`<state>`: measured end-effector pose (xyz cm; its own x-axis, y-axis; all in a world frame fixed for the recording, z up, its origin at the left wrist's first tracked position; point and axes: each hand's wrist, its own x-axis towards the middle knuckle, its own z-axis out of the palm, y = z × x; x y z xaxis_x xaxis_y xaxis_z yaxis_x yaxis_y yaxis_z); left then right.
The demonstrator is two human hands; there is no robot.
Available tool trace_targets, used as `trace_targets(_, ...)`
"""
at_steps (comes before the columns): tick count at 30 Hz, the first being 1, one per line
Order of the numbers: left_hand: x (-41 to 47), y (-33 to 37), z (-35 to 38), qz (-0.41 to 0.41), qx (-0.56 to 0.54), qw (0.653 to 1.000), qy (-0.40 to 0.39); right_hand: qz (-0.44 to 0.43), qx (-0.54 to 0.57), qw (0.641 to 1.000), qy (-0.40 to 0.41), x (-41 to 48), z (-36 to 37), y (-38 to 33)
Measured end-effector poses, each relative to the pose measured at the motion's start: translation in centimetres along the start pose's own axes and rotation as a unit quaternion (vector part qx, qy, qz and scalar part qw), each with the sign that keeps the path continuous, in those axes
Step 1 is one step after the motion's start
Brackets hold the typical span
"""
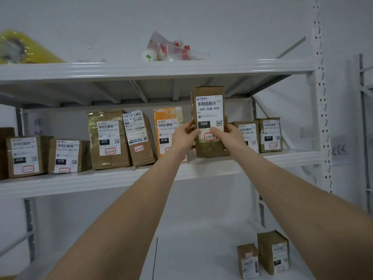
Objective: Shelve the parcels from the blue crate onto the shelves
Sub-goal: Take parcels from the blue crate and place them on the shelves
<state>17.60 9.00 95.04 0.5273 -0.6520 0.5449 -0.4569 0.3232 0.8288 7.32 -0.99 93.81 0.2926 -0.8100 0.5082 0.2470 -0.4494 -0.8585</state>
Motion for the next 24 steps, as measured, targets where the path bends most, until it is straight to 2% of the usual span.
trace_targets(11, 2.7, -3.4, 2.0, -0.074, 0.088, 0.992, 0.058, 0.005, -0.044, 0.995, -0.084, 4.0, 0.6, 5.2)
trace_targets(14, 3.4, -3.9, 1.8, -0.091, 0.095, 0.989, 0.073, -0.019, -0.064, 0.994, -0.082, 4.2, 1.1, 5.6)
trace_targets(24, 4.8, -4.7, 0.4, -0.106, 0.141, 0.982, 0.070, -0.007, -0.123, 0.989, -0.077, 4.2, 3.2, 5.7)
